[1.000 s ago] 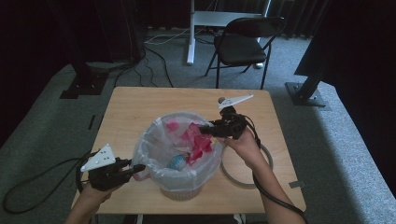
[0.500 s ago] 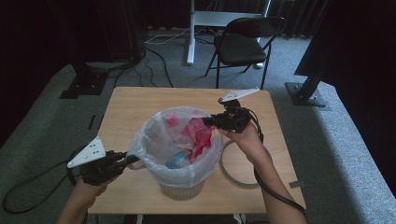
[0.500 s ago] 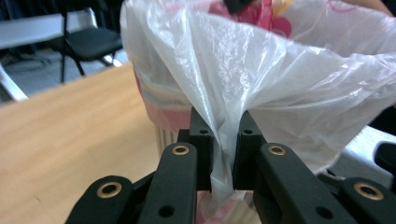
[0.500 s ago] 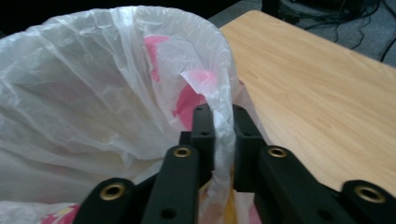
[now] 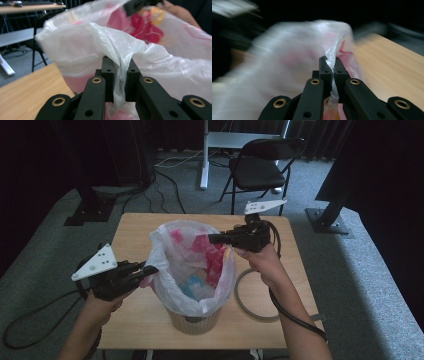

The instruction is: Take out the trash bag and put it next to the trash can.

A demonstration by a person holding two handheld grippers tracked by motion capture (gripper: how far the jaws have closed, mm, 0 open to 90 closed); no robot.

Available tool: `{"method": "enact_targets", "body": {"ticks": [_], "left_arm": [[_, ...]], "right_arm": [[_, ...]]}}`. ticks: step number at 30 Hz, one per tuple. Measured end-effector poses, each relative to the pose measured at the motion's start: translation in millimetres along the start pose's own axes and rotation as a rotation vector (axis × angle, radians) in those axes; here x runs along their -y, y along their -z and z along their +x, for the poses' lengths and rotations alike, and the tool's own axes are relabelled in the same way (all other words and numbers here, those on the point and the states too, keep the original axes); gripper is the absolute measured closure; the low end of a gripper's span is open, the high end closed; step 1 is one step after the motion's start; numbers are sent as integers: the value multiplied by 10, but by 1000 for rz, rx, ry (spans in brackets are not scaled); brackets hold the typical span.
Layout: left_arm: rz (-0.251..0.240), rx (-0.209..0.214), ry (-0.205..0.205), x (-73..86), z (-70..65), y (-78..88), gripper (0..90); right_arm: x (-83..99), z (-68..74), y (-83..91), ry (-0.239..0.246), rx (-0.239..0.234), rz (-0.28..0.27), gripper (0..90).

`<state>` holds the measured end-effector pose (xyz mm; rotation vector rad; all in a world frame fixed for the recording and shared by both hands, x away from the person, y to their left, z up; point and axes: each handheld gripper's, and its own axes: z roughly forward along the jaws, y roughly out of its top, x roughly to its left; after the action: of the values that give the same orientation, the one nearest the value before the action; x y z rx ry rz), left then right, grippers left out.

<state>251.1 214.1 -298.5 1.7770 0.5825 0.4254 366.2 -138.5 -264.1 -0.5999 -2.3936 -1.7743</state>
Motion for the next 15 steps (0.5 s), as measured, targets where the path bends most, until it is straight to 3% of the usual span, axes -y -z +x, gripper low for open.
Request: {"method": "enact_targets", "body": {"ticks": [3,6,7,9,11,15], "left_arm": [[-10,8,2,-23,-63,-119,822],[-17,26,17,-22,-103,-232,822],[-18,23,12,-27,-122,-263,822],[-26,45,16,-43,-152,-311,822],[-27,47,6,-69,-196,-360,822],[-25,71,-14,-121,-263,-444,822]], "right_arm": [[-11,98,-2,1,-128,-29,889],[100,159,-161,-1,-210,30,886],[137,179,-211,9,-209,56,868],[199,221,-309,41,-216,117,671],[244,257,-396,60,-202,166,537],[261,354,-545,96,-202,236,393]]}}
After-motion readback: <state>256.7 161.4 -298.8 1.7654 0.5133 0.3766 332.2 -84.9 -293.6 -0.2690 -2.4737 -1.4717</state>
